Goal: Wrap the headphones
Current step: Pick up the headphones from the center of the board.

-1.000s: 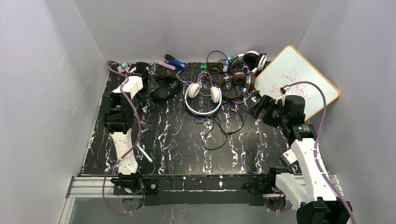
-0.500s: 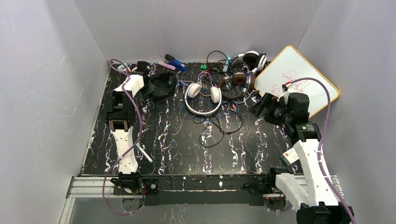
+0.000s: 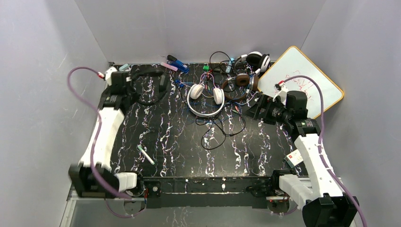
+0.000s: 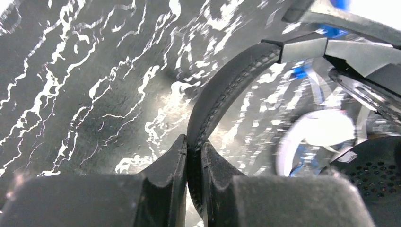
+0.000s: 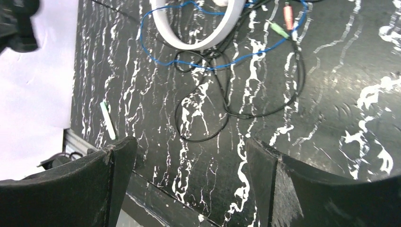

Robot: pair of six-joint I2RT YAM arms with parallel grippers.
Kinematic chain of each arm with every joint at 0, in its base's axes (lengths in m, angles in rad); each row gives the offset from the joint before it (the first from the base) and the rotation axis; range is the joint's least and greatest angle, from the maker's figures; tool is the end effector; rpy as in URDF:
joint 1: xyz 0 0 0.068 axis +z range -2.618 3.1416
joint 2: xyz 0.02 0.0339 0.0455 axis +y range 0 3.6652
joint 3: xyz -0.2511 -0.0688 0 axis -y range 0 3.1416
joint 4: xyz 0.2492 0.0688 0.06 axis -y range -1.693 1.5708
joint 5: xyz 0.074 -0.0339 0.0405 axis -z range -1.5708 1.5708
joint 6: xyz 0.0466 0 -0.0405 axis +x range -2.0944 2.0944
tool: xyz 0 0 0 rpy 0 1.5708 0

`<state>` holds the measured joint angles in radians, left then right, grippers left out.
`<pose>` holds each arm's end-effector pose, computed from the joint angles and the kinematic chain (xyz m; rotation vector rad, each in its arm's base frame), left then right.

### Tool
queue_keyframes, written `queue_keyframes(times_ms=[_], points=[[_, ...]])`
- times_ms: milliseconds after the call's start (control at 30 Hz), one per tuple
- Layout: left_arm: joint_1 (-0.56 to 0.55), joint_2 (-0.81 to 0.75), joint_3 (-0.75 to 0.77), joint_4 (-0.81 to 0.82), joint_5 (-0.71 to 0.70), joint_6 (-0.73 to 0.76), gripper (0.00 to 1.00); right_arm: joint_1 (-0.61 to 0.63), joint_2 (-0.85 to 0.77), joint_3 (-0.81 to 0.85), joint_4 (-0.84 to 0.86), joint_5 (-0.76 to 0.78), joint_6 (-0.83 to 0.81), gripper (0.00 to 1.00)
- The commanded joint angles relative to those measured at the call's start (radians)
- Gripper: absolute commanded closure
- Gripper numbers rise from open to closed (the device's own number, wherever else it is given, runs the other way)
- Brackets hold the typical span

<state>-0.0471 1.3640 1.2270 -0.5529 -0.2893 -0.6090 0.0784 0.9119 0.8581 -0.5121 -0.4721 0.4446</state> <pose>0.3153 -0.0016 0.3091 -0.7626 2.0924 -0.0310 0.2135 0.0380 0.2966 0.1124 2.1722 0.8074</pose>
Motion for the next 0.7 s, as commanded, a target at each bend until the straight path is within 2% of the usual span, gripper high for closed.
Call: queue_keyframes(times_ms=[0,133,300,533,667], points=[[-0.011,-0.277,-0.050,0.002,0.008,-0.074,0.92,0.068,0.015,0.008,0.132,-0.068,-0.014,0.07],[-0.013,-0.390,0.021,-0.020,0.025,-0.086,0.92,0.203,0.069,0.043,0.209,-0.020,0.006,0.06],[-0.016,-0.368,0.177,-0.037,0.121,-0.086,0.93,0.405,0.151,0.082,0.309,0.059,0.025,0.06],[-0.016,-0.369,0.164,0.172,0.162,-0.105,0.96,0.594,0.290,0.154,0.316,0.180,-0.015,0.06],[-0.016,-0.321,0.267,0.221,0.167,-0.116,0.95,0.622,0.309,0.175,0.286,0.217,-0.053,0.06]])
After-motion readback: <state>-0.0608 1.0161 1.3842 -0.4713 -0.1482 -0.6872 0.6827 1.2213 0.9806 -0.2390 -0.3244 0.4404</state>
